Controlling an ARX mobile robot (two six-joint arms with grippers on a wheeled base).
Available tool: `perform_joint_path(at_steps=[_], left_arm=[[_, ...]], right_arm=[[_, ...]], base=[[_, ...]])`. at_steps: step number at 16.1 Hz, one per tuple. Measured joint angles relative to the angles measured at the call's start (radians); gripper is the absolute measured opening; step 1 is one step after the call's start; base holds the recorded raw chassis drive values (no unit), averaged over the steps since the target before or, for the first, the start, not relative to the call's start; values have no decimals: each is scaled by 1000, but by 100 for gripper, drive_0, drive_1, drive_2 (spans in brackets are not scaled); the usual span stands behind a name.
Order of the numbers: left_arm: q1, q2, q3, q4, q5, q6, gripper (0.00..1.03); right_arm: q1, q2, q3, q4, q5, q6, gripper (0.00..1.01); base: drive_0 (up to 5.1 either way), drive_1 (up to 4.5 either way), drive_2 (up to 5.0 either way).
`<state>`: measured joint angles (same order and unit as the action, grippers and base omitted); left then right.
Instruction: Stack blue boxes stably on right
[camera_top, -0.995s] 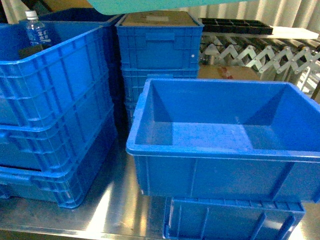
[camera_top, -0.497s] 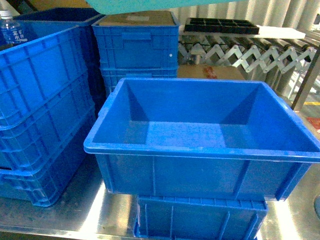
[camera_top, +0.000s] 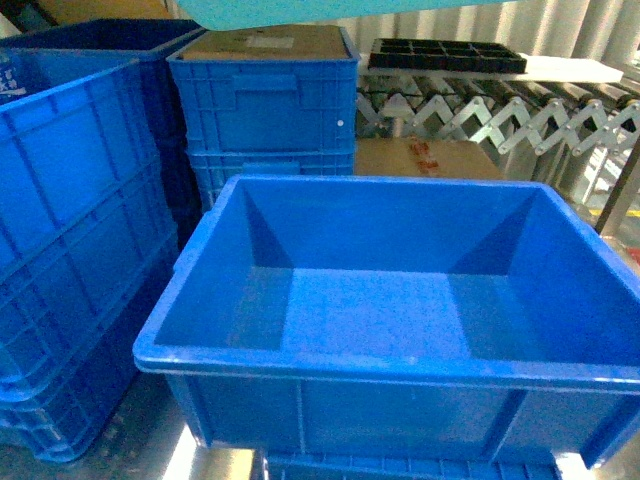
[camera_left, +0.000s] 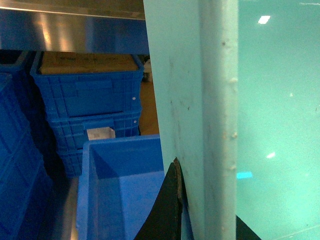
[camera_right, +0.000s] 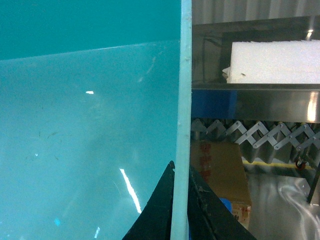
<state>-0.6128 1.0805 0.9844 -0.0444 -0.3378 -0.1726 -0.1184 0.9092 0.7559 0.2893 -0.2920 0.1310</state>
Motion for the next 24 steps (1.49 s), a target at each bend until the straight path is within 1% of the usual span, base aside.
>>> perform_joint_path(at_steps=[4, 8, 9, 10, 11, 13, 14, 15, 17, 18, 19, 20, 21, 22, 24], left_arm=[[2, 9, 0, -4, 2, 0, 2], [2, 9, -4, -4, 0, -3, 2], [10, 9, -6, -7, 0, -3, 2], [18, 12, -13, -14, 6, -3, 2], [30, 27, -18, -29, 22, -10, 2], [69, 84, -20, -18, 63, -22, 2], [84, 112, -20, -8, 85, -24, 2], [101, 144, -12, -21, 106, -31, 2], [129, 239, 15, -21, 145, -25, 2], [146, 355, 29, 28, 166, 6, 2], [176, 480, 52, 34, 205, 16, 2], [186, 513, 59, 25, 214, 6, 2], [189, 549, 59, 35, 216, 5, 2], [192, 580, 59, 28, 219, -2, 2], [198, 639, 59, 26, 231, -22, 2]], right_arm=[[0, 13, 0, -1, 0, 0, 7], [0, 10, 0, -7, 0, -1, 7], [0, 10, -13, -5, -3, -5, 7], [2, 12, -25, -29, -9, -5, 7], [11, 24, -33, -39, -6, -10, 7], [36, 72, -35, -22, 16, -30, 7], [47, 97, -35, -19, 24, -47, 7], [54, 127, -36, -18, 27, -51, 7], [61, 211, -37, -7, 36, -56, 7], [59, 318, -43, 38, 42, -63, 7], [40, 473, -44, 93, 12, -103, 7], [38, 525, -37, 91, -1, -105, 7], [38, 576, -35, 103, -3, -111, 7], [38, 615, -34, 114, -8, -128, 7], [39, 670, -34, 113, -11, -145, 7]], base=[[-7, 427, -440], [0, 0, 0], [0, 0, 0], [0, 0, 0], [0, 0, 0], [0, 0, 0], [0, 0, 0], [0, 0, 0], [0, 0, 0], [0, 0, 0], [0, 0, 0], [0, 0, 0], [0, 0, 0], [0, 0, 0], [0, 0, 0]])
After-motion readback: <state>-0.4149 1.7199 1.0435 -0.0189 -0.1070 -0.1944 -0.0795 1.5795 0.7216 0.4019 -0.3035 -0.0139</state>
